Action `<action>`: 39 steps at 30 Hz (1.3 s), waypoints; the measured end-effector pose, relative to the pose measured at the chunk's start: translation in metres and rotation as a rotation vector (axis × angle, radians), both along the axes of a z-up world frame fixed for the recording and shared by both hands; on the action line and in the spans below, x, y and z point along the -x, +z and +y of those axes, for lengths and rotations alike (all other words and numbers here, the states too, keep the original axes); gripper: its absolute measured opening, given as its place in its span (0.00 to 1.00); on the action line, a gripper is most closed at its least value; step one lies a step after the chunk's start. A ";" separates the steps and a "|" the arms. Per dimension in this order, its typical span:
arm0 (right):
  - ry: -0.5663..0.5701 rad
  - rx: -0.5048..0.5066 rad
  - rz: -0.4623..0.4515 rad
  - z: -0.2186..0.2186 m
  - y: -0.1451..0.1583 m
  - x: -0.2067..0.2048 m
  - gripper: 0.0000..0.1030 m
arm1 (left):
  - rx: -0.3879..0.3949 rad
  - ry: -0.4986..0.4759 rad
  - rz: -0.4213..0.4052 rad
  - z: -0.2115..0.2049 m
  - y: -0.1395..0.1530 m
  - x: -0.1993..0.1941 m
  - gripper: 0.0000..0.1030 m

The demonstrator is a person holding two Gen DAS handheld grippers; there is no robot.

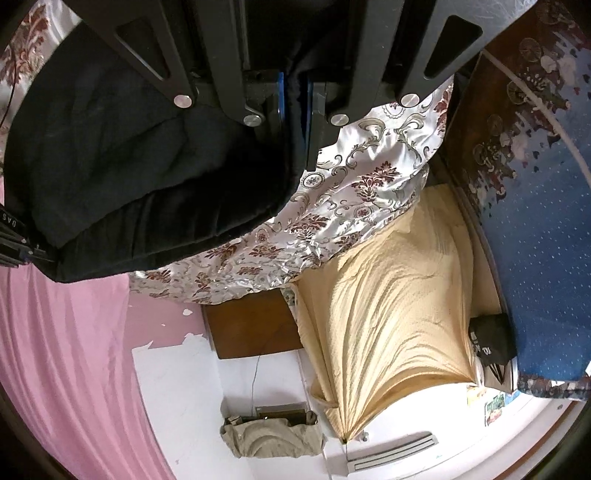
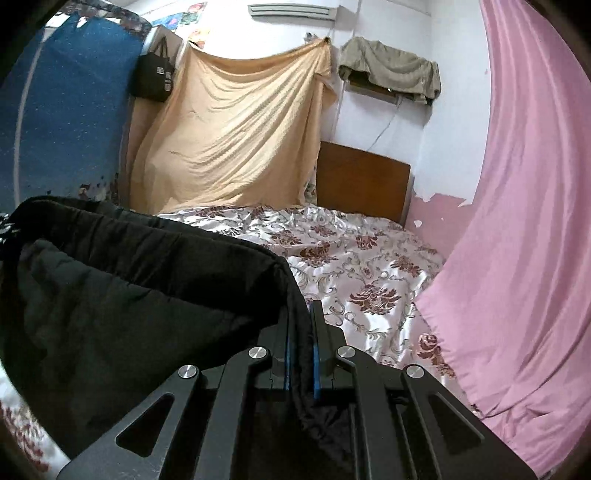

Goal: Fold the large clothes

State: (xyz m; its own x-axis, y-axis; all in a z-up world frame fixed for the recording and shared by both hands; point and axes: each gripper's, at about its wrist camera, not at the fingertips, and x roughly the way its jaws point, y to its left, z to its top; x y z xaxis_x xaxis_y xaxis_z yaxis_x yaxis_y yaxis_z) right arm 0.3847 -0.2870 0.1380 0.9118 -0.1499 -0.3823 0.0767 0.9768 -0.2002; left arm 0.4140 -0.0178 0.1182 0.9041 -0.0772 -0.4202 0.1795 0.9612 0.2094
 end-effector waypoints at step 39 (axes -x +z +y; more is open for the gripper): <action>0.036 -0.100 0.255 -0.027 -0.112 -0.136 0.23 | 0.232 0.074 0.400 0.021 -0.105 -0.144 0.23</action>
